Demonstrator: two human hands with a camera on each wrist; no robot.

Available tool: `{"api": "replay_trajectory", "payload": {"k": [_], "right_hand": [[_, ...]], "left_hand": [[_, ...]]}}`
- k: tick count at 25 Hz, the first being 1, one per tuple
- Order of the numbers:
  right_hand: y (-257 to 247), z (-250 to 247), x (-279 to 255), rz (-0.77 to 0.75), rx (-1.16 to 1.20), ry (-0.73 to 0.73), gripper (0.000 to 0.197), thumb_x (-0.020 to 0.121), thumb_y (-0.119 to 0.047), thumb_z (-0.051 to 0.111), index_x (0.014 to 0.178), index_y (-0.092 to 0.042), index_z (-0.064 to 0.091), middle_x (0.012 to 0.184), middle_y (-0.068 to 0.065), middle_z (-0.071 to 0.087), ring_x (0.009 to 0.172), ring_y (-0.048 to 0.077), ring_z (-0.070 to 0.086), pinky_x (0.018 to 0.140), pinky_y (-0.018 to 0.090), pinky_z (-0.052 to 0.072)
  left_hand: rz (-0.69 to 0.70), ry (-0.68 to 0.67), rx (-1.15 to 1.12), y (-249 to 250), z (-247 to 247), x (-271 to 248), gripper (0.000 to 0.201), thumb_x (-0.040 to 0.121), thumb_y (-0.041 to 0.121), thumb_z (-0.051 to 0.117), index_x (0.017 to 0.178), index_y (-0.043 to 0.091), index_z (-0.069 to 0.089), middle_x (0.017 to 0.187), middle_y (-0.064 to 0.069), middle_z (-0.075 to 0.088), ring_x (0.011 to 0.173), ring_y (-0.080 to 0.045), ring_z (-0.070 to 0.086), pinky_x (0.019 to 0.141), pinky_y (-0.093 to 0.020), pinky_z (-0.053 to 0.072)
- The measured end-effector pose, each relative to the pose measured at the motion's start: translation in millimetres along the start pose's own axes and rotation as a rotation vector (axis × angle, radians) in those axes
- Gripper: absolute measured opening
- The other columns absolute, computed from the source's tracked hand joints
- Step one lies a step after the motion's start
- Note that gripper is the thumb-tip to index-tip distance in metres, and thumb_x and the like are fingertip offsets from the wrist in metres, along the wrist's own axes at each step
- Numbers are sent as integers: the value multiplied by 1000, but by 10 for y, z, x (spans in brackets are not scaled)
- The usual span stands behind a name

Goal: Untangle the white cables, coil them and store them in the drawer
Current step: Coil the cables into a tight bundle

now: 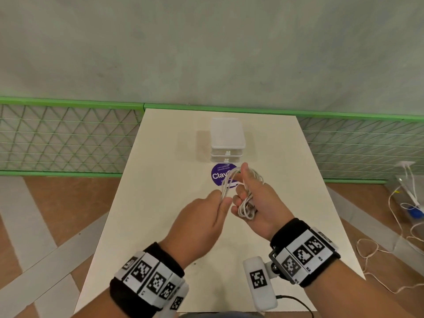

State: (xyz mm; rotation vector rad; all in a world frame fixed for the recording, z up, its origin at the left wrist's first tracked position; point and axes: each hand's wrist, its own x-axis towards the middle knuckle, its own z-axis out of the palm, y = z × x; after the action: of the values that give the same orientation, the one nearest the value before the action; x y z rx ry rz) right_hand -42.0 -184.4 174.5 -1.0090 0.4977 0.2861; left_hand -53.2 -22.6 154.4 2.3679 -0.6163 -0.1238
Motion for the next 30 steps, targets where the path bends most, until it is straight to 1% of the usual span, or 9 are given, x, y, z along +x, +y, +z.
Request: {"api": "replay_trajectory", "payload": {"k": [4,7,12,16,19,22,25,28,30], "right_hand": [[-37,-70,16,102,-158,-91,41,69,-39,84,92,-6,76,58,0,43,53,14,45,56,28,47],[-51,-143,63,126,-159,-75,20,75,-29,83,81,-11,77,72,3,57,64,17,55,66,31,47],[-151,-211,157,60,232,-15,25,95,-19,63,72,-9,62,72,8,61,71,23,67,75,39,57],[-392,-435,196,-12,434,-7,30,93,-27,64,68,-16,53,57,-2,45,47,12,43,46,26,47],[-577,-631,200,-105,162,90,34,88,-29,72,63,-19,51,51,-2,39,45,14,33,40,26,34],[-556,-705,181,-269,-661,147,45,83,-35,80,55,-21,47,47,-3,41,42,14,35,45,26,32],[-354,-629,204,-298,-1198,-62,57,80,-59,73,51,-20,43,41,-10,41,41,4,36,48,24,32],[-340,-600,224,-74,-1125,-331,64,77,-81,52,57,-20,56,50,-8,57,49,9,48,59,27,39],[-390,-581,192,116,-1135,-601,69,81,-76,56,73,-9,69,67,3,69,62,15,57,65,26,42]], "left_hand": [[10,-67,91,0,75,8,33,105,50,23,84,26,34,61,5,44,58,-23,48,55,-39,36],[47,-102,37,-20,71,65,35,104,51,27,81,26,34,58,4,43,56,-23,47,55,-42,38],[-92,-105,-290,-51,178,152,40,99,45,53,70,19,45,54,-2,51,52,-22,55,56,-40,44],[-244,-317,-355,-132,262,133,41,90,41,67,70,9,51,57,-7,60,60,-24,72,57,-30,45],[-305,-361,-427,-179,197,167,41,84,44,75,69,10,57,53,4,57,54,-24,67,58,-28,43],[-230,-403,-327,-97,58,235,38,85,47,74,72,13,61,57,7,53,53,-9,54,56,-27,41],[-7,-282,-128,72,-110,381,19,90,40,71,83,23,70,66,8,61,62,-4,55,59,-23,42],[55,-146,-115,151,-239,499,13,94,39,64,99,28,61,76,8,66,69,-8,61,67,-32,50],[55,-79,-132,212,-245,532,15,99,38,56,104,27,47,77,7,65,70,-18,61,67,-39,50]]}}
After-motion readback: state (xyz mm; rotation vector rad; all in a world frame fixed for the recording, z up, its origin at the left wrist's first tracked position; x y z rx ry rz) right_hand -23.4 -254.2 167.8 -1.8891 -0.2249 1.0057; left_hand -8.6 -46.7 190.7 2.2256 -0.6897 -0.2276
